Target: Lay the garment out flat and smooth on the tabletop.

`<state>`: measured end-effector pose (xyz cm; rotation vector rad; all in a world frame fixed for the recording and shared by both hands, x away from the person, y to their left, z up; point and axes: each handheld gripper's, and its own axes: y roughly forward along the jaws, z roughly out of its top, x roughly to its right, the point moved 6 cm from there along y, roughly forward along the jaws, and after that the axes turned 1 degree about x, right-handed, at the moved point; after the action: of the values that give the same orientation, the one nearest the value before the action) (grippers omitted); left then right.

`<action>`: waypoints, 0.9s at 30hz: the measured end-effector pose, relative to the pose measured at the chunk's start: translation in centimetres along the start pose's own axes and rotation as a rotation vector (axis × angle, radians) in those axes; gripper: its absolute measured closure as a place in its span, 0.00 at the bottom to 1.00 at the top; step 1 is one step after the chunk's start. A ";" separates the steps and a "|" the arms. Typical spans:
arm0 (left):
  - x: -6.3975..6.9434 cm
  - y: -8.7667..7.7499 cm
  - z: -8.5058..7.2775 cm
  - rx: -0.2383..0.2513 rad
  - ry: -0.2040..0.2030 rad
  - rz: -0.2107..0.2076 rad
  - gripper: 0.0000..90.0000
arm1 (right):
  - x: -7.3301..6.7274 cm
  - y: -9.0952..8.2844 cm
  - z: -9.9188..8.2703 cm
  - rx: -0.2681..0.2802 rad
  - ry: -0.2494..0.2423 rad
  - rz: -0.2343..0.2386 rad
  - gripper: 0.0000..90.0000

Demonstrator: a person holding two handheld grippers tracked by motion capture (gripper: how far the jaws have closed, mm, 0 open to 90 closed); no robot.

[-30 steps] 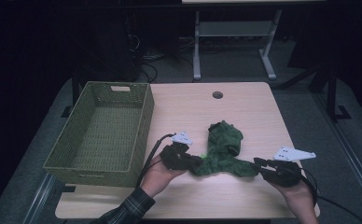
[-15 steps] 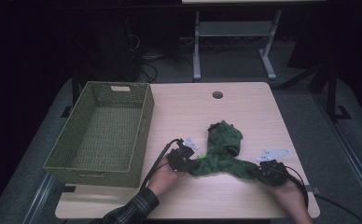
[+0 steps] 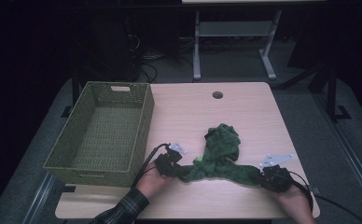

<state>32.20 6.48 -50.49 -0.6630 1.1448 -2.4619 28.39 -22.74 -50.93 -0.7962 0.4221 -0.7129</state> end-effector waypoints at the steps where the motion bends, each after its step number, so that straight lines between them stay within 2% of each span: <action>1: 0.0 0.0 0.0 0.000 0.000 0.000 1.00 | -0.2 -0.1 -0.1 -0.002 -0.006 0.001 1.00; 3: 0.4 -0.6 -0.9 -0.005 0.006 -0.007 1.00 | -0.6 -0.3 -0.4 -0.003 -0.011 0.002 1.00; 8: 1.1 -1.2 -2.1 -0.007 0.005 -0.018 1.00 | -1.3 -0.7 -0.9 -0.006 -0.015 0.020 1.00; 13: 1.2 -1.2 -1.9 -0.007 0.012 -0.024 0.98 | -1.4 -0.6 -0.8 0.004 -0.010 0.047 0.98; 15: 1.4 -1.4 -1.4 0.010 0.010 -0.036 0.91 | -1.7 -0.7 -0.3 0.025 -0.016 0.061 0.92; 18: 1.4 -1.8 -0.9 0.025 0.016 -0.027 0.82 | -1.7 -1.0 0.1 0.051 -0.027 0.059 0.87; 21: 1.2 -2.6 0.8 0.074 0.026 -0.014 0.77 | -1.5 -1.5 1.4 0.093 -0.035 0.055 0.83; 23: 0.9 -2.9 1.7 0.084 0.038 -0.011 0.74 | -1.4 -1.6 2.1 0.112 -0.034 0.055 0.82; 27: 0.3 -2.7 3.8 0.116 0.042 -0.005 0.68 | -1.3 -1.0 3.0 0.111 -0.032 0.060 0.79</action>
<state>33.74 5.58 -46.17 -0.5833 1.0077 -2.5349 28.86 -20.76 -48.16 -0.6871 0.3731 -0.6611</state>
